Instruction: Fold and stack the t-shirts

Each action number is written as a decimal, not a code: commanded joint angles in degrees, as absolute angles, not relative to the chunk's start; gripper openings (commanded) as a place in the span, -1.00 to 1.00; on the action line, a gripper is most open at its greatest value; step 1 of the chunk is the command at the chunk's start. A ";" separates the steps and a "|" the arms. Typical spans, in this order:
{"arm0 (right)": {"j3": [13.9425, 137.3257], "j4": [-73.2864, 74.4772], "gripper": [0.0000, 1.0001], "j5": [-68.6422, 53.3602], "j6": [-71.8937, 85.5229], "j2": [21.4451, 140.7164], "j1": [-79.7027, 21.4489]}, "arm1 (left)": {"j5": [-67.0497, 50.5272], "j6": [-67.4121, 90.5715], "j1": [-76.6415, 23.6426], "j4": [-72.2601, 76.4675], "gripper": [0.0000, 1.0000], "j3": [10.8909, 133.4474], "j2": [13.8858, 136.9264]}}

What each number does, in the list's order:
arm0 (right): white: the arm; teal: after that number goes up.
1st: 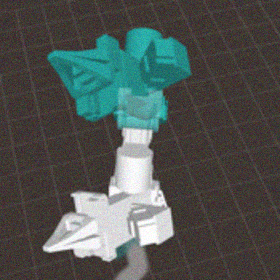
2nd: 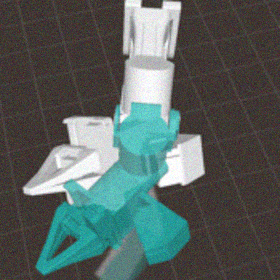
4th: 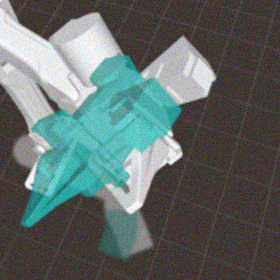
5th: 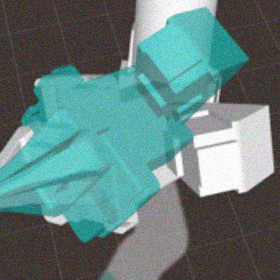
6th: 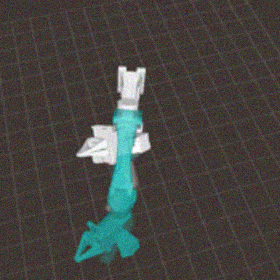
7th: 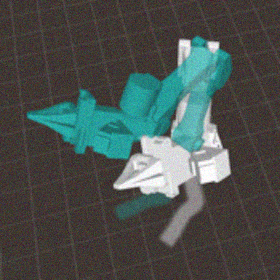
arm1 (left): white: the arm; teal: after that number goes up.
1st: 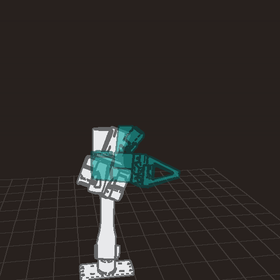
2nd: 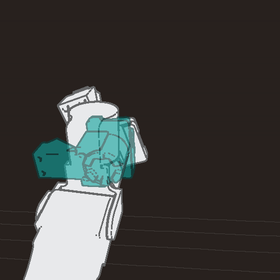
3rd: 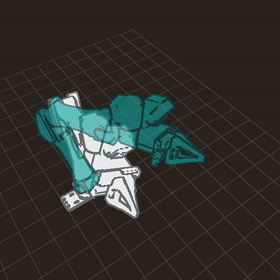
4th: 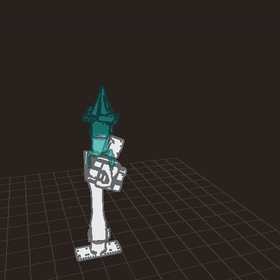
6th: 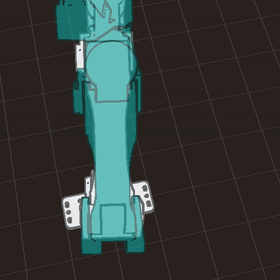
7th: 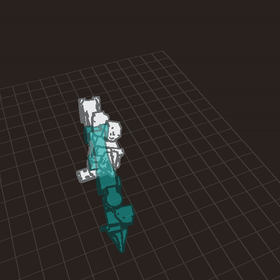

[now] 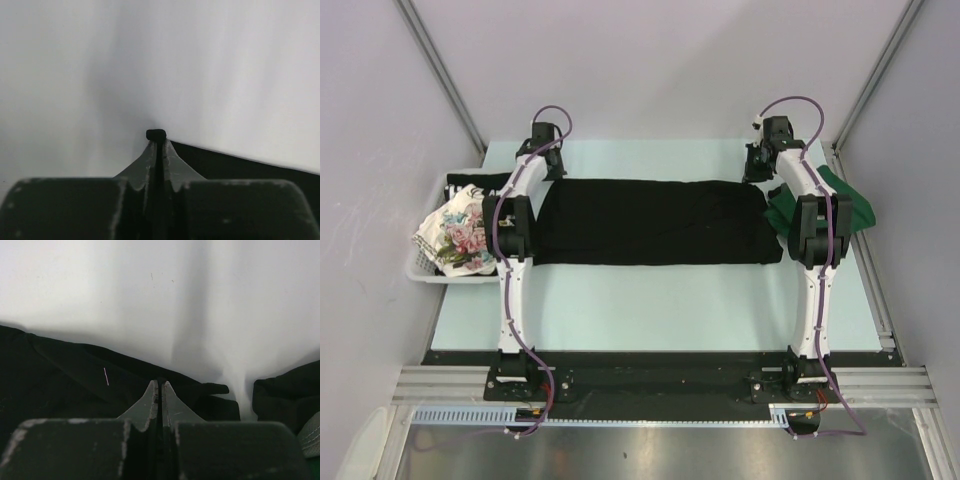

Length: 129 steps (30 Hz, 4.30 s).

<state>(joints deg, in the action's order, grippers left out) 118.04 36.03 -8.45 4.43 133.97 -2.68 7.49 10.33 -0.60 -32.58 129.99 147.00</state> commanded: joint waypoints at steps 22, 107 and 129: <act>117.33 42.35 -1.00 -4.22 4.22 119.10 -2.99 | 10.02 10.99 -2.11 -46.40 -1.00 122.17 126.93; 87.36 67.15 -1.00 3.69 11.16 115.75 -3.87 | 22.67 14.15 -6.33 -57.29 -0.99 85.25 106.15; 92.63 70.65 -0.35 4.13 11.51 113.47 -4.22 | 19.08 15.21 -6.42 -62.22 -0.18 95.00 109.42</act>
<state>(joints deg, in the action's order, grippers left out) 88.01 67.22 2.61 10.96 117.01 -4.01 18.96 14.57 -6.37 -59.83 90.26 110.61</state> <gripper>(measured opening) 0.319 0.408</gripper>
